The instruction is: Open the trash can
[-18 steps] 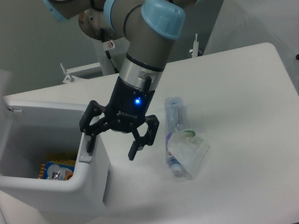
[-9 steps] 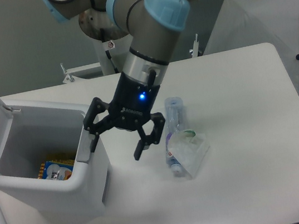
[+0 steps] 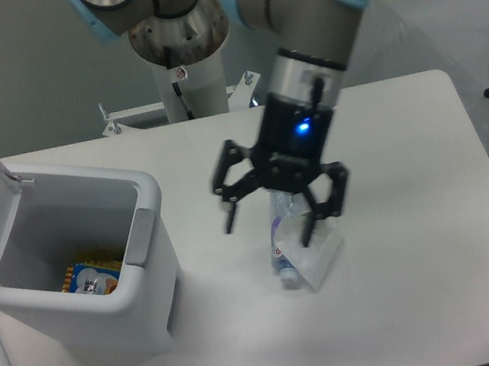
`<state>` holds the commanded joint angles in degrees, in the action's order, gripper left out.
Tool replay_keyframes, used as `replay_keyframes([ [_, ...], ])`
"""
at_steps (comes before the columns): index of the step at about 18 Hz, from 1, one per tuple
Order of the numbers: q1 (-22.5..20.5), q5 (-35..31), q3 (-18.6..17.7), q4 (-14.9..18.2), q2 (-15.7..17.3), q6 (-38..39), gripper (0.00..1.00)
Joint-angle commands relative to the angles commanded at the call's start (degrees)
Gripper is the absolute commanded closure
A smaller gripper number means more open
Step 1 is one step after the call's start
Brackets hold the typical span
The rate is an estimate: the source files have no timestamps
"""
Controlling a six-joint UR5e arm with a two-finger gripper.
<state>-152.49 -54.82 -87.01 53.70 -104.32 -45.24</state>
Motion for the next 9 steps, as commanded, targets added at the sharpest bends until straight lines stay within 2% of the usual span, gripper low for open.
replay_keyframes([
  [3, -0.18, -8.09, 0.44, 0.35, -1.32, -3.87, 0.00],
  [5, -0.18, -11.26, 1.75, 2.45, -2.63, -6.60, 0.00],
  [7, -0.53, -14.51, 5.43, 8.14, -4.74, -9.58, 0.00],
  [9, -0.53, -18.72, 10.00, 15.69, -7.02, -13.62, 0.00],
])
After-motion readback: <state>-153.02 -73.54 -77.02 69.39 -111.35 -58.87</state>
